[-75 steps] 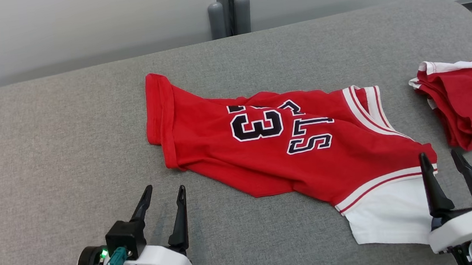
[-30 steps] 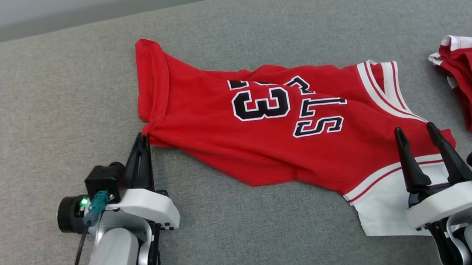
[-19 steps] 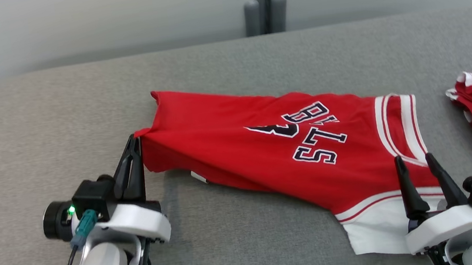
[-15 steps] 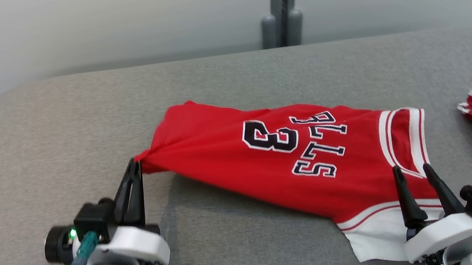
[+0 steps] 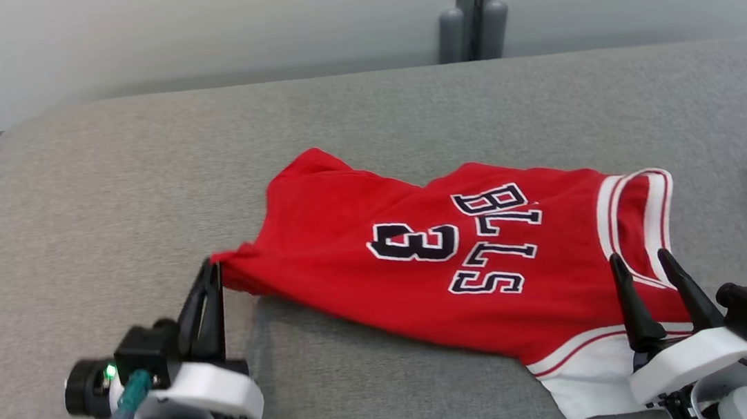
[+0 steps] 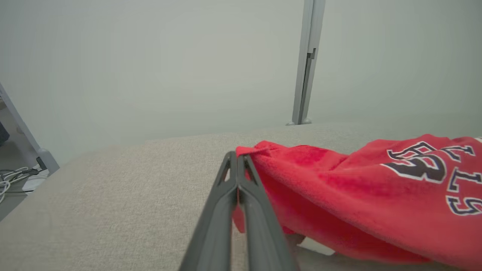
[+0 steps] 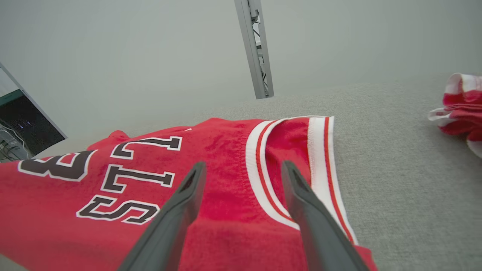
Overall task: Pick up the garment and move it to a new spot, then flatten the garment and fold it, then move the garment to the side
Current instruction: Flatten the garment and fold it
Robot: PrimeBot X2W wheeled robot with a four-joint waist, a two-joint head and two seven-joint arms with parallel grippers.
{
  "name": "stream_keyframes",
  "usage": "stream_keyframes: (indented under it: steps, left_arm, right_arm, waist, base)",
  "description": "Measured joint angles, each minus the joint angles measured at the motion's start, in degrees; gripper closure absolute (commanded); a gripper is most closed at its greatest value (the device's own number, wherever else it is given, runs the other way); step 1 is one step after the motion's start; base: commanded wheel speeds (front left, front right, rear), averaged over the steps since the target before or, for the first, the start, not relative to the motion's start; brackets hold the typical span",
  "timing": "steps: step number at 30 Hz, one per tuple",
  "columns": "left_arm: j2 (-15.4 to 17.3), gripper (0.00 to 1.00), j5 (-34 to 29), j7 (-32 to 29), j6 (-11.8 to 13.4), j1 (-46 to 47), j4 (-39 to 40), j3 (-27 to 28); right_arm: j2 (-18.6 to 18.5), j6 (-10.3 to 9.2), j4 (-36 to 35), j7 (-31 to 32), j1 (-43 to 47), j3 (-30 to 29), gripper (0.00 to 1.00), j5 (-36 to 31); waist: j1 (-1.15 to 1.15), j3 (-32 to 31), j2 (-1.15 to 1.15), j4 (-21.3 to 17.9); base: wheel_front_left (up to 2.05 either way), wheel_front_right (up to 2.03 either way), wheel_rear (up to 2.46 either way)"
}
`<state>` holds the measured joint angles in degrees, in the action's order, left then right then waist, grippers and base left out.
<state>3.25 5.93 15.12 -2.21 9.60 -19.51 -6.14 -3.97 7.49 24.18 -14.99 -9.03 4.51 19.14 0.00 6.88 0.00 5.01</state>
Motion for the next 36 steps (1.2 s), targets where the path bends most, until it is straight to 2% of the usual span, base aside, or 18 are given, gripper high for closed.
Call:
stream_keyframes:
  steps: [8,19,20,21,22,27,36]
  left_arm:
    - [0.1,1.00,-1.6,0.0,-0.8,12.2,-4.7,0.2]
    - [3.1,1.00,-3.0,0.0,1.1,26.1,-24.7,2.1]
    - [3.1,0.62,-2.9,0.0,1.4,26.7,-26.0,2.4]
    - [3.2,0.62,-2.9,0.0,1.8,27.3,-27.5,2.5]
    - [3.1,0.00,-2.5,0.0,2.2,27.8,-28.7,3.0]
    - [2.6,0.00,-1.6,0.0,2.9,28.0,-27.9,4.1]
    - [0.8,0.00,1.2,0.0,2.9,19.8,-20.5,6.5]
  right_arm:
    - [-0.5,0.00,0.0,0.0,-2.3,0.4,0.00,0.2]
    - [-0.5,0.00,-0.9,0.0,-4.7,1.7,0.00,1.1]
    - [-0.5,0.00,-1.0,0.0,-4.9,1.8,0.00,1.1]
    - [-0.5,0.00,-0.9,0.0,-5.1,1.8,0.00,1.1]
    - [-0.5,0.00,-0.9,0.0,-5.3,1.9,0.00,1.1]
    - [-0.5,0.00,-0.9,0.0,-5.7,1.5,0.00,1.1]
    - [-0.3,0.00,-0.4,0.0,-4.5,1.6,0.00,1.2]
  waist:
    - [0.00,4.4,0.00,-5.1]
    - [0.00,10.5,0.00,-11.3]
    - [0.00,11.0,0.00,-11.6]
    - [0.00,11.5,0.00,-11.9]
    - [0.00,11.8,0.00,-12.1]
    - [0.00,11.7,0.00,-11.8]
    - [0.00,8.3,0.00,-8.7]
  base:
    - [0.00,0.00,0.00]
    - [0.00,0.00,0.00]
    - [0.00,0.00,0.00]
    - [0.00,0.00,0.00]
    - [0.00,0.00,0.00]
    - [0.00,0.00,0.00]
    - [0.00,0.00,0.00]
